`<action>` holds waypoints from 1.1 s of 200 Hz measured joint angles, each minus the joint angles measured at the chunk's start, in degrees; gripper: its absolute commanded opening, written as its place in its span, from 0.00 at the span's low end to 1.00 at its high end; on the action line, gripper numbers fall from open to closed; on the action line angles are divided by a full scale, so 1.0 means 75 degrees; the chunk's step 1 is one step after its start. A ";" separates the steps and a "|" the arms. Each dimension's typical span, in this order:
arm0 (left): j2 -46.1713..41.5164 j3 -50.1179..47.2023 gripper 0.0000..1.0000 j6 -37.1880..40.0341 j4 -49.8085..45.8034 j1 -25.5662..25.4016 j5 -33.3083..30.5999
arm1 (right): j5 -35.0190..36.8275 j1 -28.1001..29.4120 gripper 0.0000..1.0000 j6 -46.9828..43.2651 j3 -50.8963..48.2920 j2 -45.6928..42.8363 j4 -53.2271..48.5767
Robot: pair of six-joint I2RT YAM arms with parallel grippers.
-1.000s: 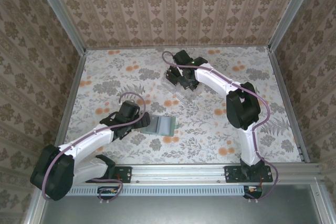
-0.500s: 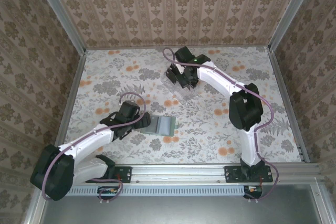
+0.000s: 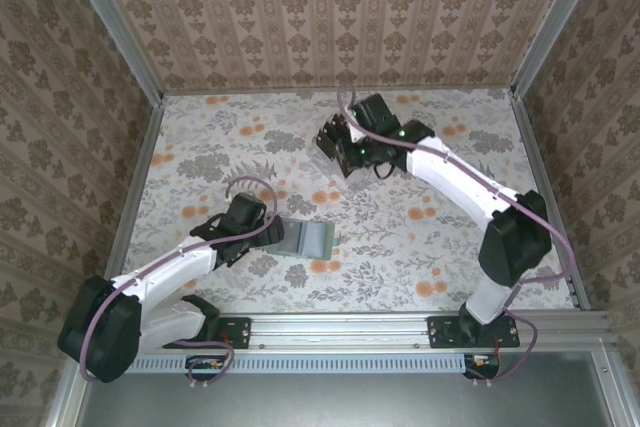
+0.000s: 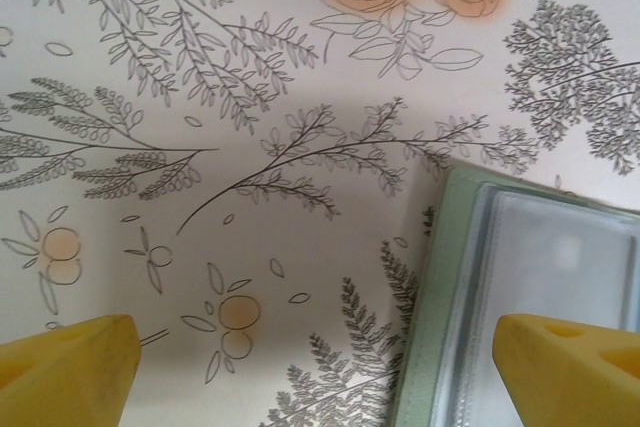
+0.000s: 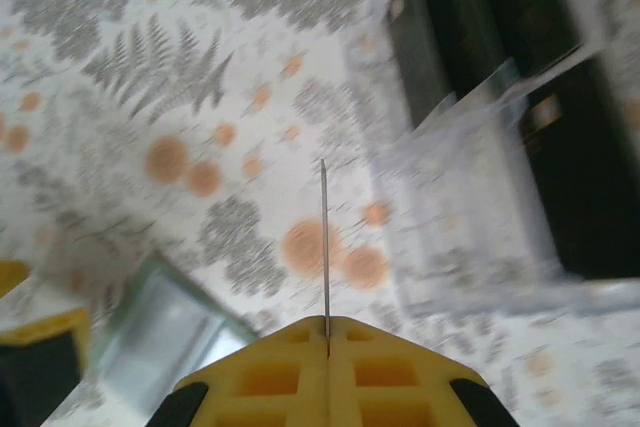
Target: Put the credit cards into the card holder
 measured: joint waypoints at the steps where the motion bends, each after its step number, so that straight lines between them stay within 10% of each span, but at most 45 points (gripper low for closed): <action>1: 0.0000 0.0000 1.00 0.0000 -0.0012 0.0000 -0.0003 | -0.0003 0.0023 0.00 0.0044 -0.0047 -0.0015 0.0038; 78: 0.0000 0.0003 1.00 0.0000 -0.0251 0.0000 -0.0318 | 0.0991 0.2611 0.00 0.3407 -0.2815 -0.0195 0.2722; 220: -0.0023 0.0003 1.00 0.0000 -0.0274 0.0000 -0.0318 | 0.2512 0.3471 0.00 0.5112 -0.3203 0.0644 0.3567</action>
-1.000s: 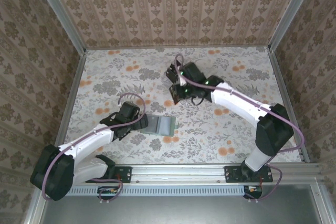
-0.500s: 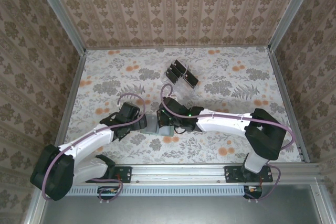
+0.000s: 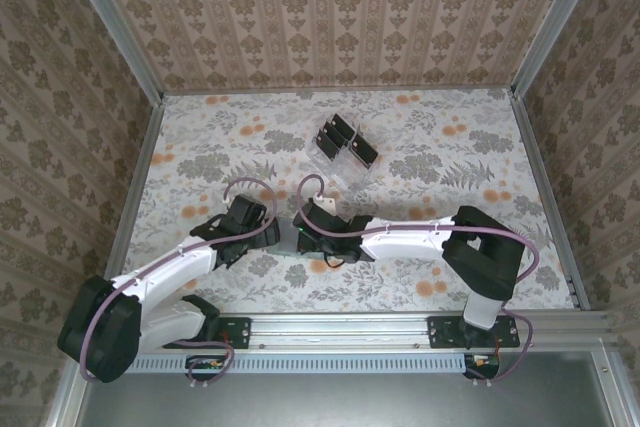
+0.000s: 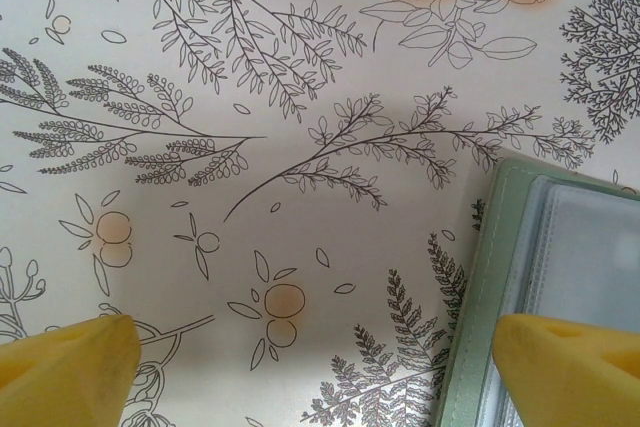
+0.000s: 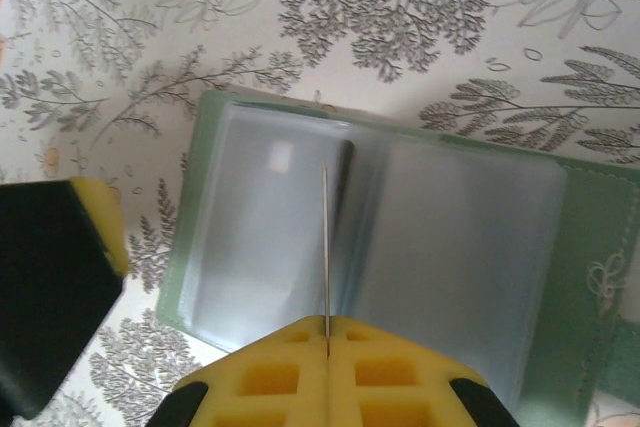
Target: Put the credit cards into the card holder
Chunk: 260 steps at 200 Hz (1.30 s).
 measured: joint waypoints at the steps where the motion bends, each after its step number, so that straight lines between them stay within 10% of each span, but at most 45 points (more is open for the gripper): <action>1: -0.0003 -0.0003 1.00 0.0000 0.0000 0.0000 0.0000 | 0.0006 -0.0003 0.00 0.0000 -0.0009 0.0000 -0.0009; 260: 0.0898 0.0105 1.00 0.0277 0.0647 -0.1005 0.0309 | -0.2124 -0.1367 0.00 -0.0577 -0.2337 -0.1180 0.2809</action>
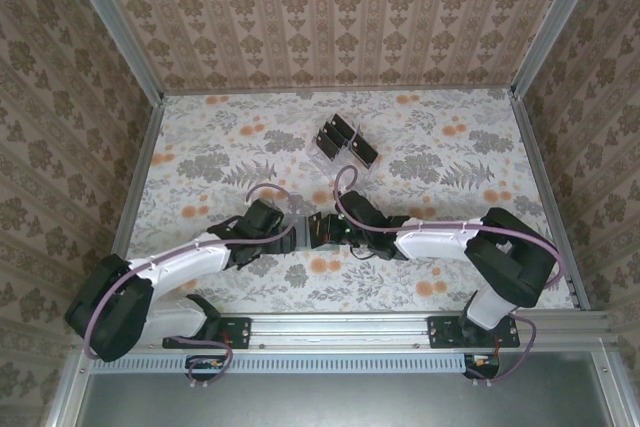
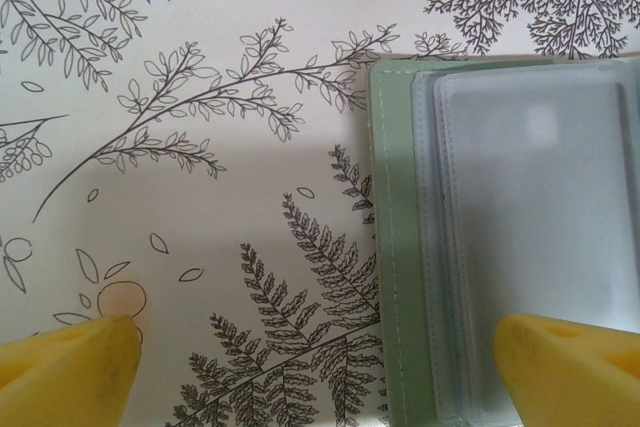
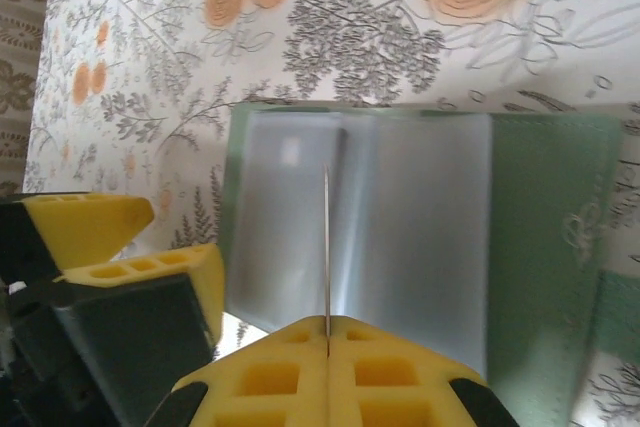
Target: Put the credit cards into the card holder
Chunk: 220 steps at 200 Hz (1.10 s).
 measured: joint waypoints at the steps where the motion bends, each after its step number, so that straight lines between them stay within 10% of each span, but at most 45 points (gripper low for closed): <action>1: 0.0000 0.0000 1.00 0.0003 0.0000 0.0000 0.0000 | 0.0000 0.0000 0.00 0.0000 -0.0012 -0.0003 0.0012; 220: 0.0676 0.0192 1.00 -0.0055 0.0227 -0.0006 -0.0510 | 0.0452 -0.0064 0.00 0.0629 -0.0924 0.0676 0.2981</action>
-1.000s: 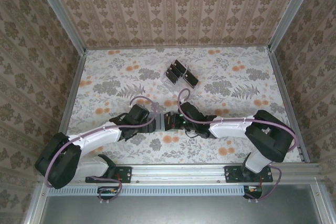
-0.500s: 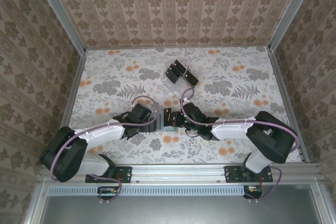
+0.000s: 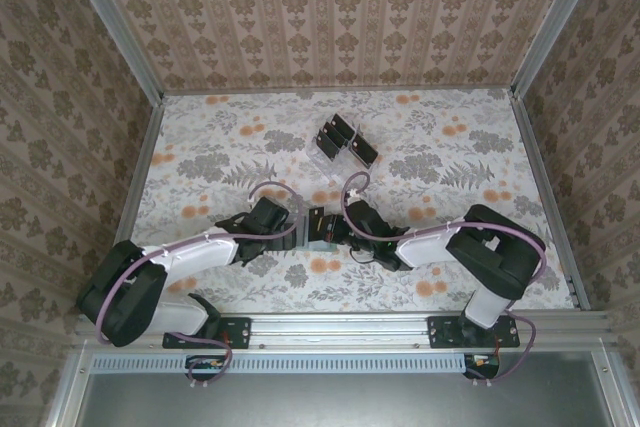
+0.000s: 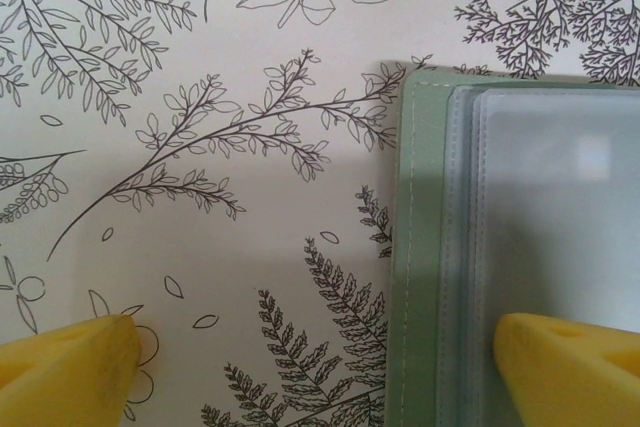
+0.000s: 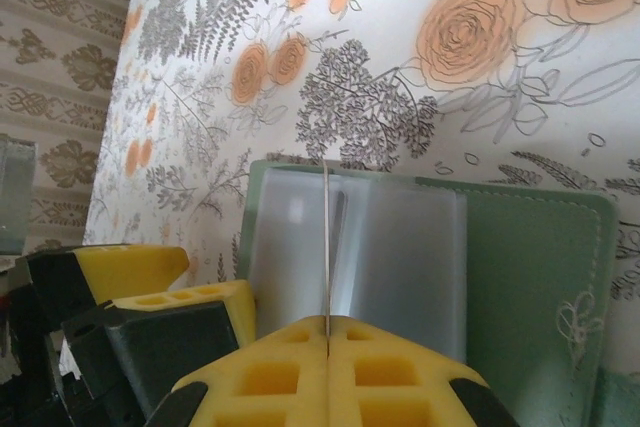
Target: Put the credit cards into the card holder
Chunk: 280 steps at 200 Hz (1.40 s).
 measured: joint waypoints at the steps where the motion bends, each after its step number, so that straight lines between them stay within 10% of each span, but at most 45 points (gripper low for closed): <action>1: 0.0000 0.0000 1.00 -0.0006 0.0003 0.0000 0.0000 | 0.0000 0.0000 0.00 0.0000 0.0000 0.0009 0.0009; 280: -0.0600 -0.0431 1.00 -0.0376 -0.0187 -0.0050 -0.0341 | 0.0242 0.0125 0.00 0.0764 -0.0385 0.0702 0.1600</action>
